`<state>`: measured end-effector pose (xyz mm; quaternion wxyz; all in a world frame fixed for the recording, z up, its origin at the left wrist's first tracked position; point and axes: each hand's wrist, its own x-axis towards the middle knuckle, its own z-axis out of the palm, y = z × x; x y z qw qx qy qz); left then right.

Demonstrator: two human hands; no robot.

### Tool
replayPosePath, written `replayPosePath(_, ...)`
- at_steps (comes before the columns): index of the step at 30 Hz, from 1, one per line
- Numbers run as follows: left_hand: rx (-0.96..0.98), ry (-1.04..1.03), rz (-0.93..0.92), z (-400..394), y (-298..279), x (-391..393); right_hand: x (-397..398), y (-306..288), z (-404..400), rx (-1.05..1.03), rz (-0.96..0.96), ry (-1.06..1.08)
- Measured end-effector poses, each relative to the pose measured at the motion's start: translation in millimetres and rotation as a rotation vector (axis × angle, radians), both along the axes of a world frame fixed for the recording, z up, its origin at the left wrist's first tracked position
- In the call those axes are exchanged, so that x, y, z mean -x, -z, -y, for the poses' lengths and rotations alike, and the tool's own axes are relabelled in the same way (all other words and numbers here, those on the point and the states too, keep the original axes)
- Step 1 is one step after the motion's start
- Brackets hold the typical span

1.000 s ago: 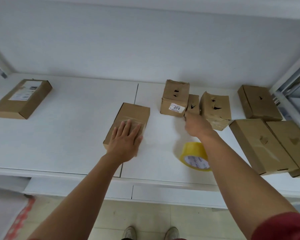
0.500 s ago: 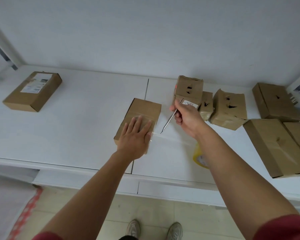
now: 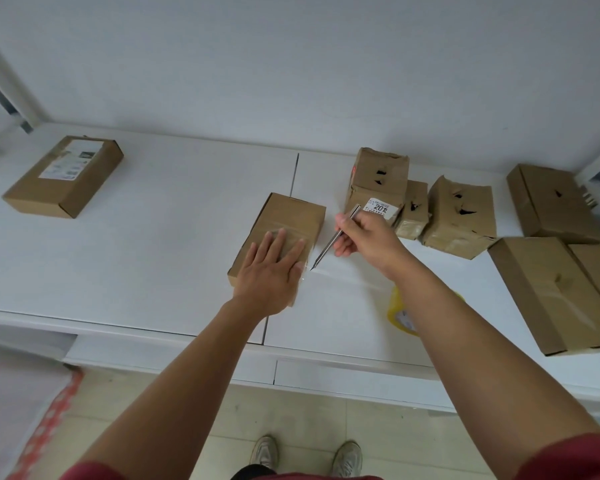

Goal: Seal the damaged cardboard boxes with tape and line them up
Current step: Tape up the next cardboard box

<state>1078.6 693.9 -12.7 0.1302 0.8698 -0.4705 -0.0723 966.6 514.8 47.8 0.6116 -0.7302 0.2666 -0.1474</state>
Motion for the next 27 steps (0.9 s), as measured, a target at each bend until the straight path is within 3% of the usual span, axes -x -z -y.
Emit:
replayPosePath(3, -0.005, 0.004, 0.000, -1, 0, 0, 1, 0, -2, 0.000, 0.015, -0.022)
replayPosePath(10, 0.010, 0.002, 0.013, -1, 1, 0, 3, 5, 6, 0.319, 0.034, 0.213)
replayPosePath(15, 0.058, -0.056, -0.012, 1, 1, 3, 4, 13, -5, 0.864, -0.219, -0.073)
replayPosePath(17, 0.045, -0.059, -0.010, 2, 1, 4, 4, 17, -8, 0.979, -0.304, -0.188)
replayPosePath(22, 0.036, -0.072, -0.021, 3, 2, 4, 7, 23, -6, 1.004, -0.536, -0.266)
replayPosePath(27, 0.042, -0.088, -0.010, 4, 4, 4, 8, 29, 3, 0.929, -0.618, -0.384)
